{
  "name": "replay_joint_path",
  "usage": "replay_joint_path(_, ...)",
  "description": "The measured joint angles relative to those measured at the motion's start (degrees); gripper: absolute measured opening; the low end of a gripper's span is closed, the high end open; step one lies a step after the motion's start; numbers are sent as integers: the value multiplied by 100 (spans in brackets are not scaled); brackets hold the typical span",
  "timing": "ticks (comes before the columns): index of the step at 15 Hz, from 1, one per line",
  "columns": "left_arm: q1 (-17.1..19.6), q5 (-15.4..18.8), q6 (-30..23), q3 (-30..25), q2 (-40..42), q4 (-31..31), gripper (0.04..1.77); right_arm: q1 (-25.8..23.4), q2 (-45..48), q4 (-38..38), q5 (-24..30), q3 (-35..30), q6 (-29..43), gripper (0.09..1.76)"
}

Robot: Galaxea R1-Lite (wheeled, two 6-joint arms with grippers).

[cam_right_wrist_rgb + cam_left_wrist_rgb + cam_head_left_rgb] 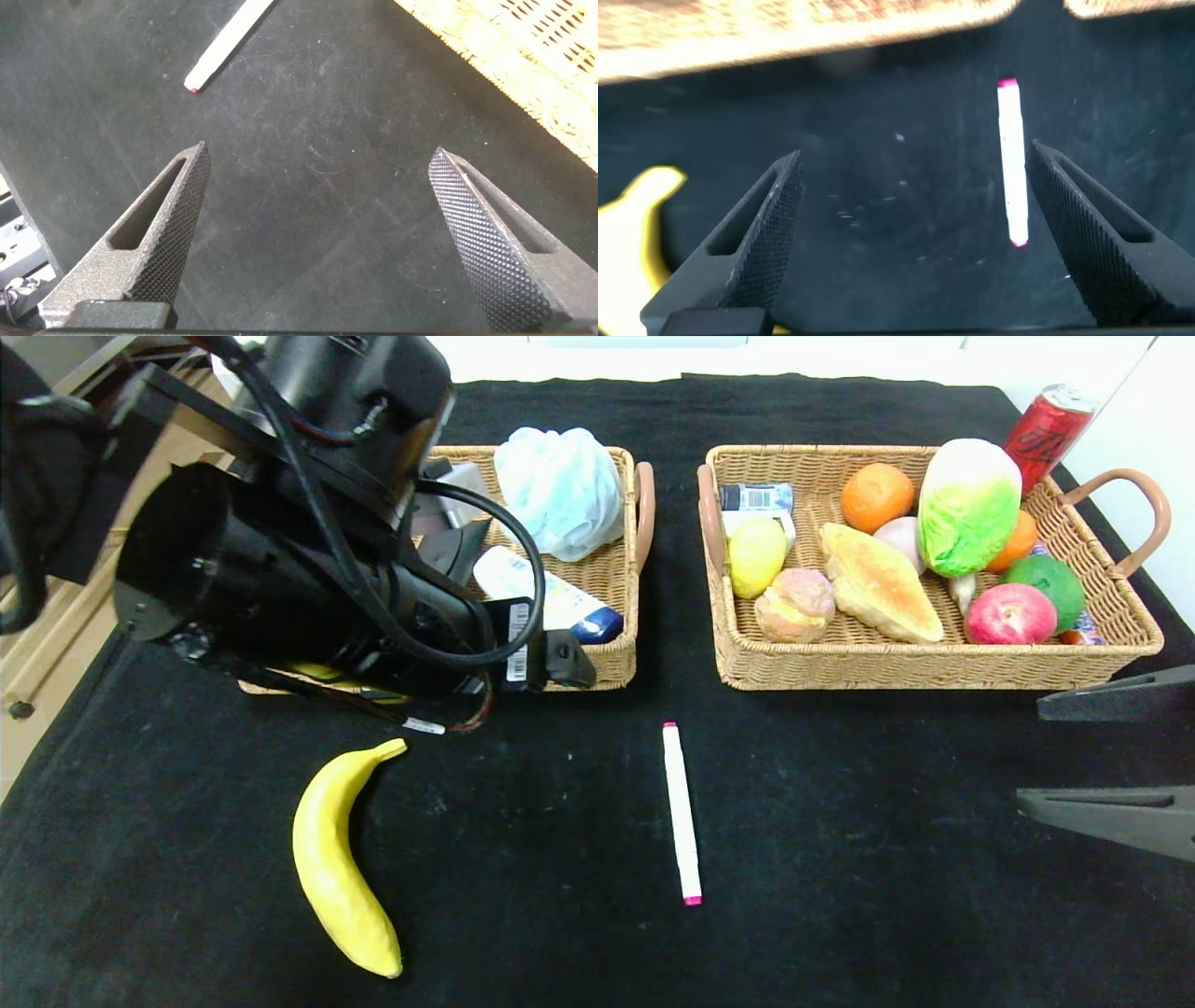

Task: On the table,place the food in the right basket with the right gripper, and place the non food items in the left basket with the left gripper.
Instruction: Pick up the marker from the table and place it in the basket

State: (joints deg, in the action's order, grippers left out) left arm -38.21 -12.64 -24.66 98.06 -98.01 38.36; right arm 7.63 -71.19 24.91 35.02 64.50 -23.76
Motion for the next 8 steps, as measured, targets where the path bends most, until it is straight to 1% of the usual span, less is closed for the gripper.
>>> replay_joint_path(5,-573,-436,-265,39,-627,-11,171,0,0,-2,-2,5,1,171)
replay_joint_path(8,-805,-581,-394,80,-955,-16,172,0,0,-57,-7,7,9,171)
